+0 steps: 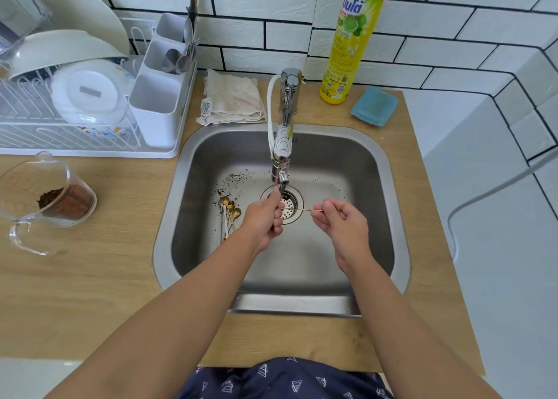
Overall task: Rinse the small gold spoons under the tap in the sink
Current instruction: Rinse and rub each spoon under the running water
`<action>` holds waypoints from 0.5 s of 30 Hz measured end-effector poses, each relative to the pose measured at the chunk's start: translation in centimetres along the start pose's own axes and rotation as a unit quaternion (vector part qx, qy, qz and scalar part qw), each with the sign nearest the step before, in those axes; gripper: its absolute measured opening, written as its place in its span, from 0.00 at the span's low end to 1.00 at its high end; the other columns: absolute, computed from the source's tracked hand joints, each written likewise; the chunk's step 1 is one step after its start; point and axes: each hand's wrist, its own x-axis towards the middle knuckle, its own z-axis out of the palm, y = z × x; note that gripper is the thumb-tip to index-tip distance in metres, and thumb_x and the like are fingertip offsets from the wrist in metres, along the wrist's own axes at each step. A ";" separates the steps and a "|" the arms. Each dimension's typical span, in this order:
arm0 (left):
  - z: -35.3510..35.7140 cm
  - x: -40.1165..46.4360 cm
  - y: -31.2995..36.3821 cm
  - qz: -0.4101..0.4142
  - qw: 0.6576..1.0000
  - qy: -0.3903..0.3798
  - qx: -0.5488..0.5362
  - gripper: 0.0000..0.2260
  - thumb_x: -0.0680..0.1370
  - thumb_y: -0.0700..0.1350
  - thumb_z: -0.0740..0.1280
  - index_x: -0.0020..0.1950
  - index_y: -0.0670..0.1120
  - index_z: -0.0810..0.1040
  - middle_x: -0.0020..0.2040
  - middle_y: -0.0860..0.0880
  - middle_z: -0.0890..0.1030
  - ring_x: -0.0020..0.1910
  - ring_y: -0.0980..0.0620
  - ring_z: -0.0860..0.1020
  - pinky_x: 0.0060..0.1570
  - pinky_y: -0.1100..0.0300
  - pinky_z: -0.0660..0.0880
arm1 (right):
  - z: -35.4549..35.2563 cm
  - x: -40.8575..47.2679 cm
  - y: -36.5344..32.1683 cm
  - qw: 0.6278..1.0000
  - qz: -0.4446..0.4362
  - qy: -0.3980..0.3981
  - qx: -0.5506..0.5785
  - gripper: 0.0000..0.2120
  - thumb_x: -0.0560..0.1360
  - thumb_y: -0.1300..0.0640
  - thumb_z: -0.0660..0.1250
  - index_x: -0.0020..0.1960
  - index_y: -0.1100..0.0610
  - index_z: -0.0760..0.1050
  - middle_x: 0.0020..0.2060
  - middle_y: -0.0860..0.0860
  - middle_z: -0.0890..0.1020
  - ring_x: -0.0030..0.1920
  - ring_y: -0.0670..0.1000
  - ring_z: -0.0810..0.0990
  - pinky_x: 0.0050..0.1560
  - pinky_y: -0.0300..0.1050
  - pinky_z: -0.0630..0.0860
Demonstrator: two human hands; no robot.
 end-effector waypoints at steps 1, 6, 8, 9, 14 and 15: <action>0.1 0.1 0.0 0.005 1.000 0.001 0.004 0.15 0.81 0.55 0.65 0.44 0.44 0.74 0.26 0.53 0.68 0.22 0.56 0.64 0.21 0.64 0.64 | 0.0 0.0 0.1 1.000 -0.002 0.000 -0.003 0.05 0.83 0.63 0.66 0.55 0.62 0.80 0.43 0.54 0.88 0.44 0.50 0.88 0.48 0.39 0.83; 0.2 0.3 0.0 -0.036 0.998 -0.051 -0.001 0.03 0.82 0.39 0.60 0.49 0.44 0.70 0.31 0.50 0.69 0.29 0.54 0.67 0.28 0.62 0.68 | -0.2 0.2 0.3 1.000 -0.001 0.013 0.015 0.05 0.82 0.62 0.67 0.54 0.61 0.81 0.49 0.55 0.87 0.46 0.48 0.87 0.51 0.41 0.83; 0.0 0.2 0.1 -0.033 0.998 -0.062 0.006 0.01 0.81 0.37 0.62 0.50 0.42 0.71 0.32 0.49 0.72 0.30 0.54 0.70 0.29 0.62 0.70 | -0.3 0.2 0.4 1.000 0.002 0.004 0.007 0.05 0.82 0.62 0.67 0.54 0.61 0.82 0.50 0.54 0.87 0.47 0.47 0.87 0.53 0.40 0.83; -0.1 0.2 0.2 -0.029 0.997 -0.068 0.003 0.01 0.81 0.37 0.63 0.50 0.41 0.73 0.33 0.48 0.73 0.31 0.54 0.72 0.30 0.63 0.72 | -0.4 0.2 0.4 1.000 0.001 0.000 0.004 0.05 0.83 0.62 0.66 0.54 0.60 0.82 0.51 0.54 0.86 0.47 0.46 0.86 0.53 0.40 0.83; -1.5 0.4 0.6 -0.075 0.989 -0.111 -0.056 0.07 0.80 0.33 0.66 0.54 0.39 0.82 0.45 0.43 0.86 0.43 0.51 0.85 0.40 0.63 0.81 | -0.7 0.6 -0.3 1.000 -0.017 -0.008 0.016 0.09 0.84 0.66 0.61 0.57 0.55 0.78 0.55 0.52 0.85 0.43 0.44 0.81 0.50 0.40 0.81; -1.8 0.5 0.6 -0.082 0.989 -0.110 -0.064 0.07 0.79 0.33 0.66 0.54 0.39 0.82 0.46 0.43 0.86 0.44 0.52 0.85 0.41 0.63 0.81 | -0.7 0.6 -0.4 1.000 -0.020 -0.019 0.005 0.10 0.84 0.65 0.61 0.58 0.55 0.78 0.56 0.51 0.85 0.44 0.45 0.81 0.50 0.40 0.81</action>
